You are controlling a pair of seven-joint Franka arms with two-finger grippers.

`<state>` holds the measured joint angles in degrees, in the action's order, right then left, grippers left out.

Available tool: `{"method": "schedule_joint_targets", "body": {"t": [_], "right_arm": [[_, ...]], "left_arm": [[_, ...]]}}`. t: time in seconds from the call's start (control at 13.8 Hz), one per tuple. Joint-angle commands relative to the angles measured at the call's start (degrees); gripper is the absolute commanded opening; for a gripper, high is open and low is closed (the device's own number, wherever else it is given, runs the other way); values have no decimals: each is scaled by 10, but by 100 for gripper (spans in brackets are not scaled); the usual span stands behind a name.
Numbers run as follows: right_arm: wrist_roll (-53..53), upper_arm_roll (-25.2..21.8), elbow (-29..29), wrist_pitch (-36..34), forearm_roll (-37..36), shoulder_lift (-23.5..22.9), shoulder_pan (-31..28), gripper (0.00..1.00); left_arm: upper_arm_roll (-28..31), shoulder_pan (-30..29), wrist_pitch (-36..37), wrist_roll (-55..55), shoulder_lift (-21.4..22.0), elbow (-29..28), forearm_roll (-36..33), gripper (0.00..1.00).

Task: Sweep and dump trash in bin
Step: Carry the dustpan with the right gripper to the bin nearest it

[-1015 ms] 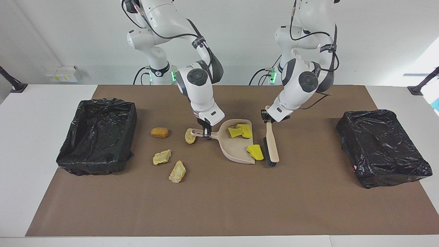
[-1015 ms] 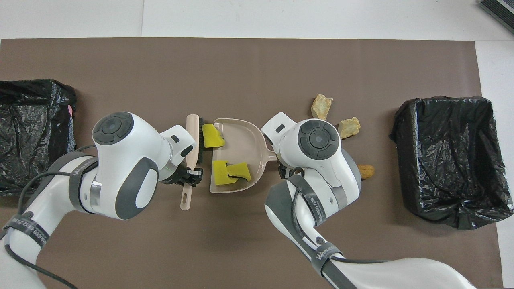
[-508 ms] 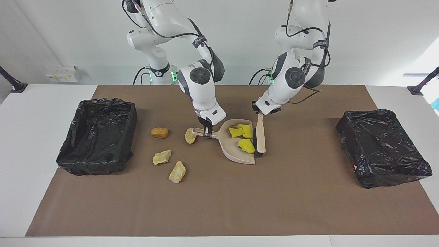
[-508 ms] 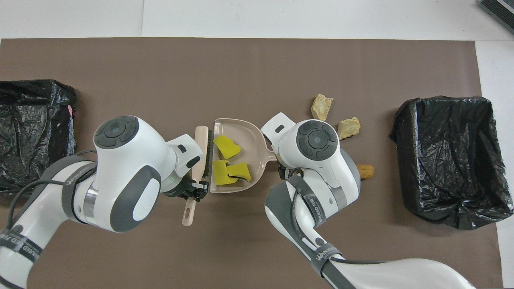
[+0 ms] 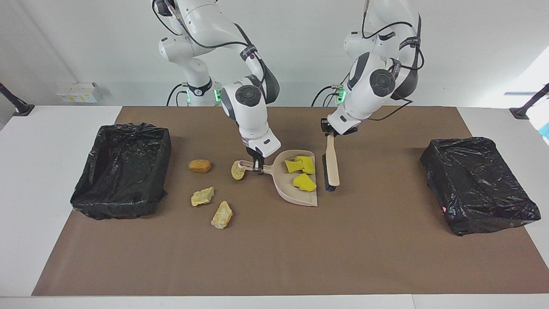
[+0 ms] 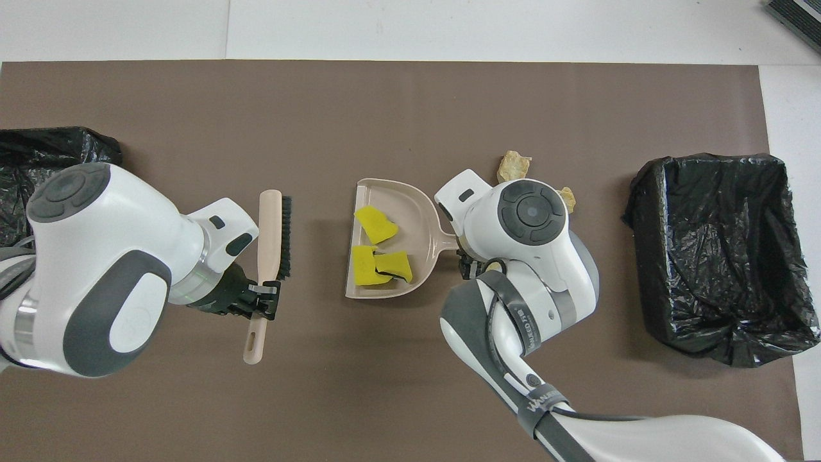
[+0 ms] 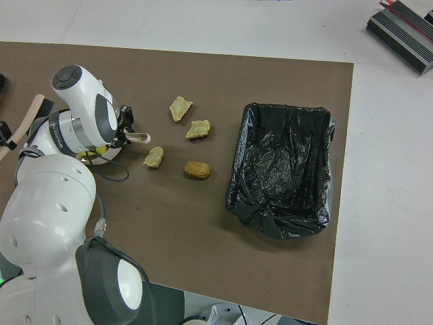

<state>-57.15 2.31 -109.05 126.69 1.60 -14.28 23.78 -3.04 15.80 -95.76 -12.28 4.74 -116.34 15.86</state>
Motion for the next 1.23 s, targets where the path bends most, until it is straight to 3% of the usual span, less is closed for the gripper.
{"method": "schedule_joint_targets", "body": {"t": [0.0, 0.22, 0.29, 0.51, 0.87, 1.16], "right_arm": [[-10, 7, 19, -60, 0, 32, -35, 0], [-70, 7, 45, -119, 1, 43, -87, 0], [-97, 7, 51, -135, 1, 48, -108, 0], [-188, 7, 53, -162, 0, 72, -183, 0], [-285, 3, 53, -181, 0, 92, -290, 0], [-395, 0, 72, -182, -10, 97, -372, 0]], "left_arm": [[-11, 5, 30, -45, 54, -40, 1, 0], [-20, 62, -48, -95, 113, -132, 7, 0], [-20, 97, -83, -128, 111, -145, 7, 0], [-20, 207, -172, -226, 44, -146, 8, 0], [-19, 298, -252, -266, -9, -152, 25, 0], [-18, 302, -282, -275, -17, -178, 25, 0]]}}
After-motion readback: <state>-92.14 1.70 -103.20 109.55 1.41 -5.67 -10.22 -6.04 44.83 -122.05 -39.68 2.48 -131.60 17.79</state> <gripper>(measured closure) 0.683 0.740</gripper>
